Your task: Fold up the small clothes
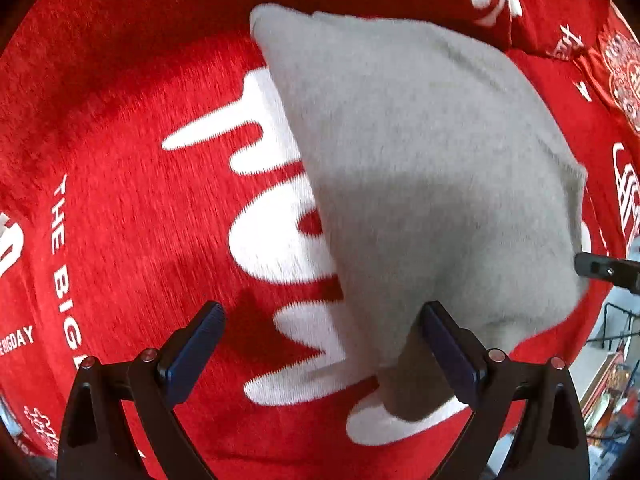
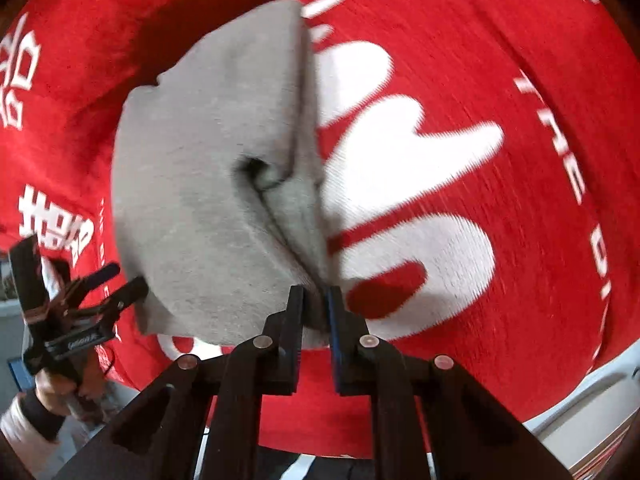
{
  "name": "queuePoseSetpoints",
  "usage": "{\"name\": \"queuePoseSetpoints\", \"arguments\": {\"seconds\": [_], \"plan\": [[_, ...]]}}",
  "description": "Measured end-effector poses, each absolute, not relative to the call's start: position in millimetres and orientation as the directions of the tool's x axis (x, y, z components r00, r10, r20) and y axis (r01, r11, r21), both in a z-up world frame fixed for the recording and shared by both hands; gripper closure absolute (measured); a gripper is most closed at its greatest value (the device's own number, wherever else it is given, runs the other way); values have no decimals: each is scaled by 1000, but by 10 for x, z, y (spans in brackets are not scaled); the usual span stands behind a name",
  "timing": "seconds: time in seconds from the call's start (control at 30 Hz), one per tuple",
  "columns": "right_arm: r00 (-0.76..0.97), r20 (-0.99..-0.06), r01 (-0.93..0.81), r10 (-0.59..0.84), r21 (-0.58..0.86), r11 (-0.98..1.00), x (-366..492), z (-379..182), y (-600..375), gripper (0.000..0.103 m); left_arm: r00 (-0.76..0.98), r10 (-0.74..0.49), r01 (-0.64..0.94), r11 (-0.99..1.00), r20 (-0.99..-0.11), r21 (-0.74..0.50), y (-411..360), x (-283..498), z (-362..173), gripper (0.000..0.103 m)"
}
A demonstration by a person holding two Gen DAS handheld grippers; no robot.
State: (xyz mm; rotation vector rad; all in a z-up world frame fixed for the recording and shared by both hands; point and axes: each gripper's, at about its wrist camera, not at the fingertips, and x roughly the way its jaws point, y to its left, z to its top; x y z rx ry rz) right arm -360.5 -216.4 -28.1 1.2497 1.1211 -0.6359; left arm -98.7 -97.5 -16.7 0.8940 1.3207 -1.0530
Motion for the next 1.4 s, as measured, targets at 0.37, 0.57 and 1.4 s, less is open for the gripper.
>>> {"name": "queuePoseSetpoints", "arguments": {"seconds": [0.37,0.57,1.4], "plan": [[250,-951,911,181,295,287,-3657,-154,-2176,90,-40,-63,943,328,-997,-58,-897,-991,-88,4],[273,-944,924,183,310,224,-3733,-99,-2291,89,-33,-51,936,349,-998,-49,-915,-989,-33,4],[354,-917,913,181,381,146,-3865,-97,-2662,50,-145,-13,930,341,-989,-141,-1061,-1164,31,4]]}}
